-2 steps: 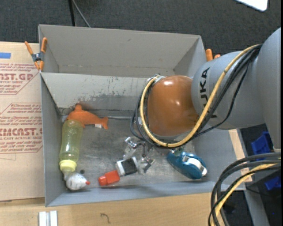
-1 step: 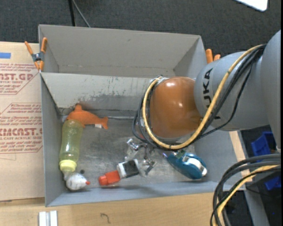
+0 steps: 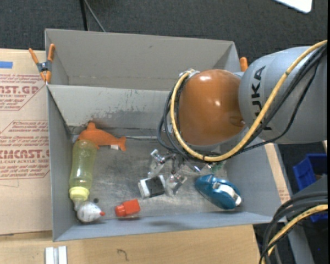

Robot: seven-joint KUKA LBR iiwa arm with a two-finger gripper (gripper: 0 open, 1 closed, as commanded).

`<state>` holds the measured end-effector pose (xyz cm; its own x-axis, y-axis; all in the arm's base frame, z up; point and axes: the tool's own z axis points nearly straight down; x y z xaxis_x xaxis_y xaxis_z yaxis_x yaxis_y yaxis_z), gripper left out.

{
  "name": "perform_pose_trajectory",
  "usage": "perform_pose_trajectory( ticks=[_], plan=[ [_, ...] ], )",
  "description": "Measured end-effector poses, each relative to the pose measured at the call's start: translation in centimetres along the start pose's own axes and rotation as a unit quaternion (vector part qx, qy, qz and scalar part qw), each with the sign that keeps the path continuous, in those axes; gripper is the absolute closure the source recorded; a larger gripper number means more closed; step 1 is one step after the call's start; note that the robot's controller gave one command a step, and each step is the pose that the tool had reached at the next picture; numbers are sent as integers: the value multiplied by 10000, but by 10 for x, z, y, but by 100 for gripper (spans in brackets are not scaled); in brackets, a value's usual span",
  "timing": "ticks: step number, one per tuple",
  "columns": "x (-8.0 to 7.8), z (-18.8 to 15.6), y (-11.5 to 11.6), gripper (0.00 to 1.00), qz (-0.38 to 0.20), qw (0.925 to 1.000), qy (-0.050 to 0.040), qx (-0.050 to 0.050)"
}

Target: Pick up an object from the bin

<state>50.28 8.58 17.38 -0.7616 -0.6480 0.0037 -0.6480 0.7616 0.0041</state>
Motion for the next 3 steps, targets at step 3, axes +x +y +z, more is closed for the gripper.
perform_pose_trajectory(
  ticks=[3],
  plan=[
    [16,18,8,100,-272,9996,-15,11]
  ],
)
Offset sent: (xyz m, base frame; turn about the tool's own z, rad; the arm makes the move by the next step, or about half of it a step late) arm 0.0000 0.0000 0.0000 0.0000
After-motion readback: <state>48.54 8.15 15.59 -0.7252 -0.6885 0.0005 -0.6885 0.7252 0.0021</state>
